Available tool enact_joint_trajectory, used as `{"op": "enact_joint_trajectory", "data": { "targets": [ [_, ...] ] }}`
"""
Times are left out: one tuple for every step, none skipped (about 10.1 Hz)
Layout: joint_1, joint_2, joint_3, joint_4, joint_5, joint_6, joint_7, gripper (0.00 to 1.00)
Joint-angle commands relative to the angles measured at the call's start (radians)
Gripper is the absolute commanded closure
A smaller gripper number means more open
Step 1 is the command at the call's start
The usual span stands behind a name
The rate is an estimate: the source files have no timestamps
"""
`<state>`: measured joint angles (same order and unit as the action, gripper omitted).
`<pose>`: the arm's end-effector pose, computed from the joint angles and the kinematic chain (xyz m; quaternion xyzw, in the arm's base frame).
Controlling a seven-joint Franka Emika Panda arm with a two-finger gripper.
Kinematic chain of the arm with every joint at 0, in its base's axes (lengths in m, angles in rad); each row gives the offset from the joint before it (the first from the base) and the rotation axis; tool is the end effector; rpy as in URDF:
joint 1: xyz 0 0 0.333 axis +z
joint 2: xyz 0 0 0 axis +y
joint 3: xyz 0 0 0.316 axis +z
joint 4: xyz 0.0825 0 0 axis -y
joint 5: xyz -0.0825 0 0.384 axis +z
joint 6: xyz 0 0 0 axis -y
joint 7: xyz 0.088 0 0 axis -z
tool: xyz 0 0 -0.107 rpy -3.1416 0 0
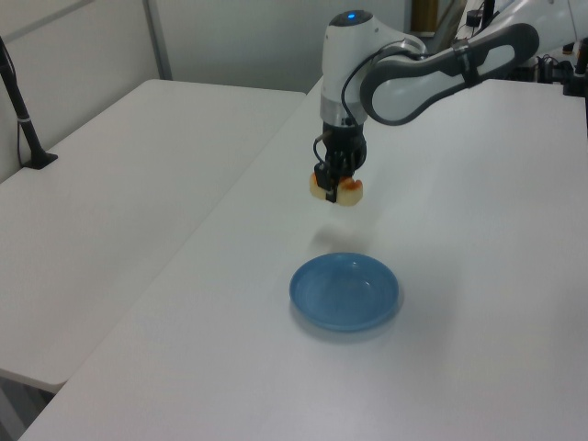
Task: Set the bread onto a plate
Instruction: 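Lift the bread roll and carry it over the blue plate, then lower the bread roll onto the plate and open the gripper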
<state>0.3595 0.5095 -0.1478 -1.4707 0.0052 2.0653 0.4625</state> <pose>0.6880 0.1662 0.3954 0.9918 -0.1152 0.0536 0.0163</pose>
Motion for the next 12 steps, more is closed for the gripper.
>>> {"op": "enact_joint_trajectory", "data": {
  "targets": [
    [0.134,-0.02,-0.015,-0.014,-0.01,-0.036,0.105,0.5],
    [0.175,-0.014,-0.013,-0.016,-0.01,-0.033,0.137,0.5],
    [0.218,-0.003,-0.013,-0.016,-0.011,-0.027,0.171,0.5],
    [0.251,0.012,-0.015,-0.016,-0.017,-0.025,0.198,0.49],
    [0.284,0.018,-0.013,-0.017,-0.042,-0.021,0.235,0.49],
    [0.306,0.049,-0.013,-0.016,-0.057,-0.016,0.273,0.47],
    [0.314,0.072,-0.015,-0.014,-0.07,0.008,0.304,0.47],
    [0.317,0.078,-0.015,-0.014,-0.089,0.05,0.349,0.44],
    [0.326,0.084,-0.013,-0.016,-0.117,0.058,0.384,0.37],
    [0.326,0.098,-0.013,-0.014,-0.131,0.059,0.404,0.12],
    [0.326,0.098,-0.013,-0.014,-0.145,0.064,0.412,0.0],
    [0.326,0.098,-0.013,-0.016,-0.155,0.064,0.412,0.0]
  ]
}}
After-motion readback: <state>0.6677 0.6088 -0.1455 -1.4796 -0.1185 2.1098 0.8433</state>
